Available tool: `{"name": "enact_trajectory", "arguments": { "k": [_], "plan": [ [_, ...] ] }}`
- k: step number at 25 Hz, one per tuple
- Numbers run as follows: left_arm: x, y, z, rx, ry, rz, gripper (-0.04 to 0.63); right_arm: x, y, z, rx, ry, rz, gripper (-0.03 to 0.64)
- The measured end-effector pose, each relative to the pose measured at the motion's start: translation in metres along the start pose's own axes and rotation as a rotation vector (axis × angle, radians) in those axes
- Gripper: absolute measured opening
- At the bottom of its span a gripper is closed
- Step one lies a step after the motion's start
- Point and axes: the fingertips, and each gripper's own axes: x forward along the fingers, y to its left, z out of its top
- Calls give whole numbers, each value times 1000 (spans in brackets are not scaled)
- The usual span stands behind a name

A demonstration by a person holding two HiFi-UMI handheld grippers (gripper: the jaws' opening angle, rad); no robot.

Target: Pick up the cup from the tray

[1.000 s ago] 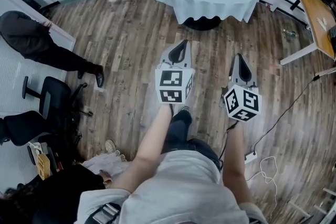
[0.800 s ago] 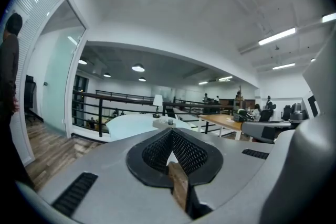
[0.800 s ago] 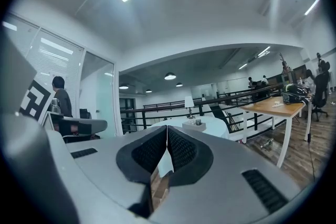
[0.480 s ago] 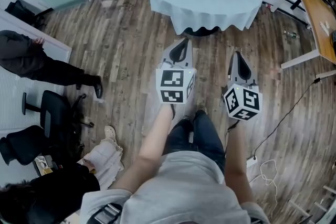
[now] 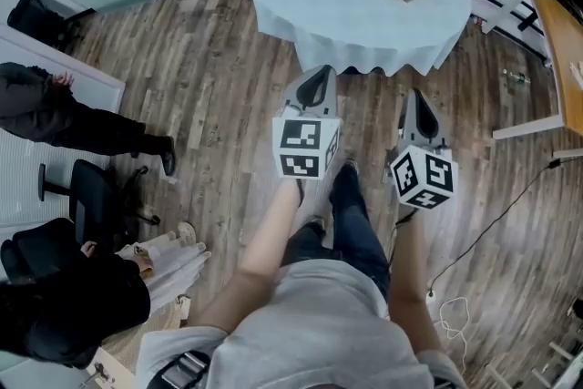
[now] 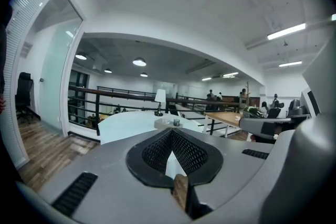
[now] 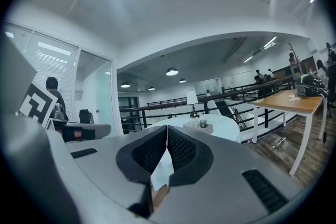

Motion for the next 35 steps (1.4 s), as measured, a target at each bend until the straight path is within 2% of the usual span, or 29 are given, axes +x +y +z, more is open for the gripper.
{"name": "enact_trajectory", "arguments": {
  "k": [14,19,29,35],
  "plan": [
    [175,-6,40,7,17,27,8,146,-106,26,42,27,10,9],
    [218,-11,46,2,29,25,8,181,-135,29,55,34,12,9],
    [264,17,40,-17,55,49,8,235,-148,16,67,72,15,9],
    [309,40,41,-10,69,27,8,281,-154,10,62,89,-8,9]
  ]
}}
